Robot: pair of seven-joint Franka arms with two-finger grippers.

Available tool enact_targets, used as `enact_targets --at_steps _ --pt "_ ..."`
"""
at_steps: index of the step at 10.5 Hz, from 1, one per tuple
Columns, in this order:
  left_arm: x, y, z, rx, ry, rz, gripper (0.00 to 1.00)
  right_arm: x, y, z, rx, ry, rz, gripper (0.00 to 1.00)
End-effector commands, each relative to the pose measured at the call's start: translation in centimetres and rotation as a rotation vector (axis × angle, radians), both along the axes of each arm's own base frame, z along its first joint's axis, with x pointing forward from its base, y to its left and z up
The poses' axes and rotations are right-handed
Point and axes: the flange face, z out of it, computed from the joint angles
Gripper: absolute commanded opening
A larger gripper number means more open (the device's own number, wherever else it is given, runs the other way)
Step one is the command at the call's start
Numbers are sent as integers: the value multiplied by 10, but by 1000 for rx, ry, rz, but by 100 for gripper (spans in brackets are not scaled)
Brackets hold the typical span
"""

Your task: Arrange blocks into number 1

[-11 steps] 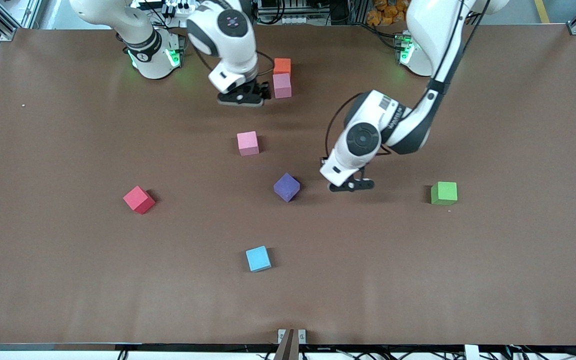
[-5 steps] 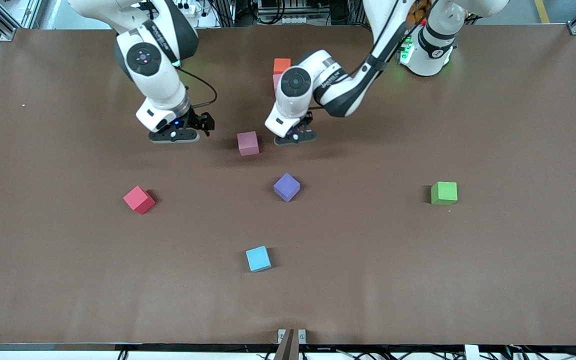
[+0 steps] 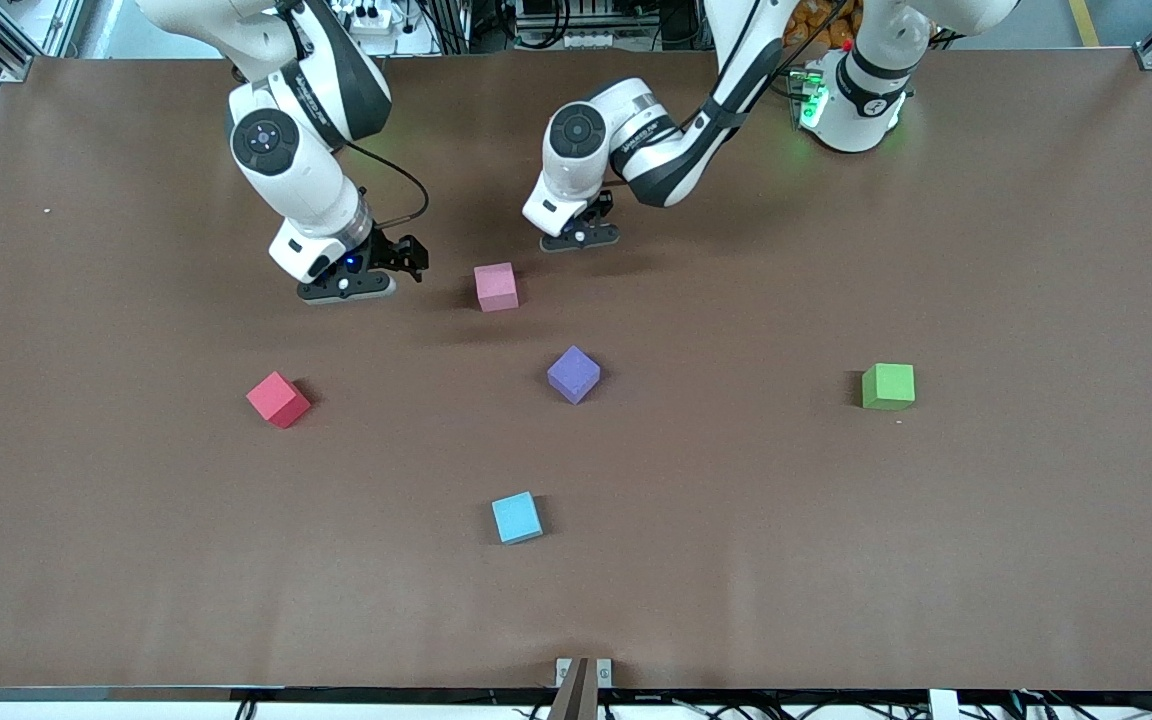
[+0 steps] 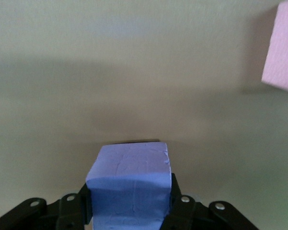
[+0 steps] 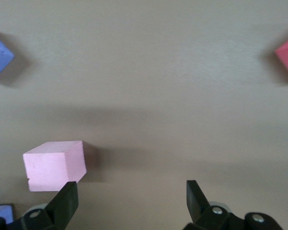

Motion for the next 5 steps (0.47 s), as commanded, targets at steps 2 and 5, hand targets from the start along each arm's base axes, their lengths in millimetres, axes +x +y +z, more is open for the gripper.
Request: enact_targets --at_steps 2,5 --pt "-29 -3 7 9 -35 -43 0 3 5 -14 108 8 46 100" --pt "-38 -3 3 27 -82 -134 0 8 9 -38 108 -9 72 100"
